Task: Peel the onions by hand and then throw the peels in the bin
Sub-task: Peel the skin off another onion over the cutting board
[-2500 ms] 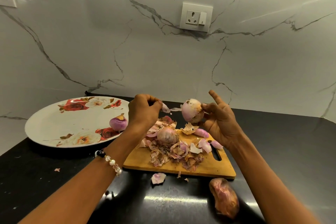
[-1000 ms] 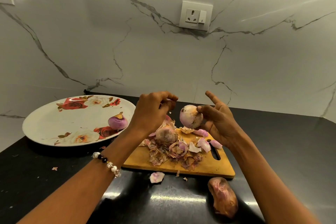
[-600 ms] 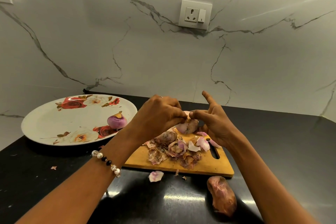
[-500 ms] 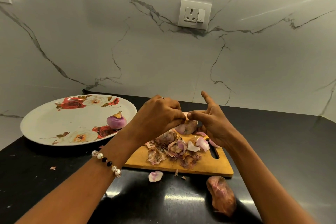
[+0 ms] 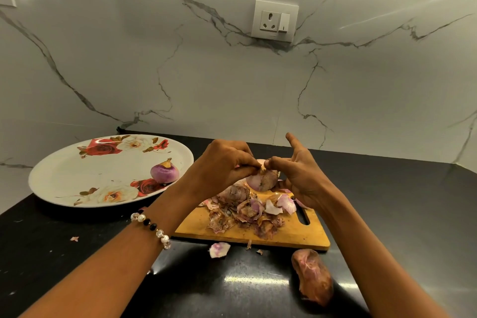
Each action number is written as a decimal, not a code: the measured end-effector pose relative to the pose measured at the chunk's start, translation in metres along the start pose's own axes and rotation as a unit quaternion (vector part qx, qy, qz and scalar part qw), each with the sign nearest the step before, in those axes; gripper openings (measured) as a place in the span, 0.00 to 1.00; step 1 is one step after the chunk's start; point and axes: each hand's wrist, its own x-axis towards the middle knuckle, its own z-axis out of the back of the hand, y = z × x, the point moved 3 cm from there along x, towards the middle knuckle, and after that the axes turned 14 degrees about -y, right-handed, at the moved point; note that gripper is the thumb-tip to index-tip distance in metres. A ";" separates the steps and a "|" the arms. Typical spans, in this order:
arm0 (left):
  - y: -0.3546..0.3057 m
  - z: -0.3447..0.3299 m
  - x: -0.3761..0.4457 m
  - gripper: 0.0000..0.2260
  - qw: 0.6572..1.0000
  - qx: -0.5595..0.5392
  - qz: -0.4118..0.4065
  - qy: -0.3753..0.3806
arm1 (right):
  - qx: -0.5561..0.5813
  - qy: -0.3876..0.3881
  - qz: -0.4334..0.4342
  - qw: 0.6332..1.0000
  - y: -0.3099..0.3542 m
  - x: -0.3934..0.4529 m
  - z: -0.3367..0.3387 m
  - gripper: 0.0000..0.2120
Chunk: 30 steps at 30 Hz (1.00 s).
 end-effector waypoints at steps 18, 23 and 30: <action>0.002 -0.002 -0.002 0.07 0.998 0.008 -0.005 -0.057 | 0.015 -0.019 -0.017 1.000 0.001 -0.001 0.000 0.45; 0.010 0.006 -0.002 0.09 0.994 -0.035 0.050 -0.089 | 0.026 -0.019 -0.018 0.999 0.003 -0.002 0.000 0.45; 0.003 0.003 0.000 0.09 1.000 -0.008 -0.005 -0.010 | 0.006 -0.012 -0.013 1.000 0.003 -0.002 0.000 0.46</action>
